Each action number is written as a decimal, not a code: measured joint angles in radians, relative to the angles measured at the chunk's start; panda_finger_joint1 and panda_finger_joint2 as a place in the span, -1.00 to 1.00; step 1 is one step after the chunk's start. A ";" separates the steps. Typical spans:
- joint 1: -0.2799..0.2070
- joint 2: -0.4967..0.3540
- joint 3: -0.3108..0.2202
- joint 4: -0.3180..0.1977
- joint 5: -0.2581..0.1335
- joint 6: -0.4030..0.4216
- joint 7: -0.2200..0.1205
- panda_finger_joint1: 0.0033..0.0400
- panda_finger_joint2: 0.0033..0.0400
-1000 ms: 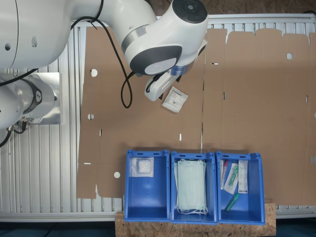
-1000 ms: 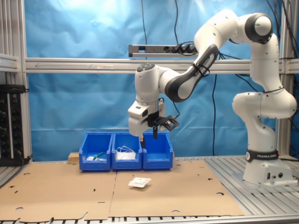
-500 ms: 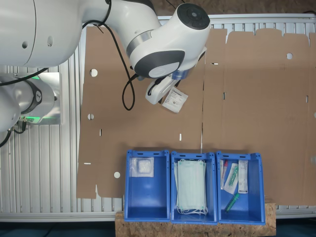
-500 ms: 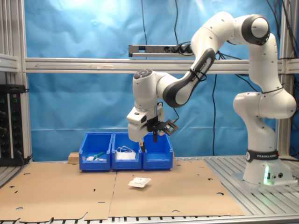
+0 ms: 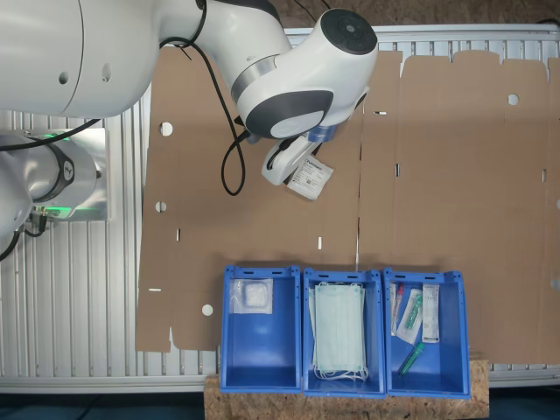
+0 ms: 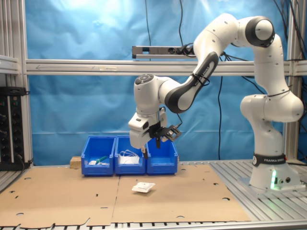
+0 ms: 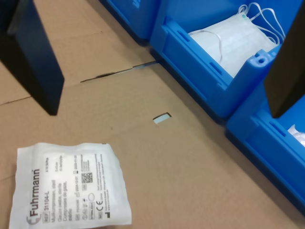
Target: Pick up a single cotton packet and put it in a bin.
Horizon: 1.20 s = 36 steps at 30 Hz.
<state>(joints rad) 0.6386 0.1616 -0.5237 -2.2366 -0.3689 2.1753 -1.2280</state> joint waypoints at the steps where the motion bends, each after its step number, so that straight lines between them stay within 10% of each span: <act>1: -0.019 0.010 0.017 0.008 0.000 0.000 0.000 1.00 1.00; 36: -0.250 0.282 0.221 0.130 0.000 0.134 0.000 1.00 1.00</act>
<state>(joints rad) 0.3888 0.4436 -0.3026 -2.1062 -0.3689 2.3094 -1.2280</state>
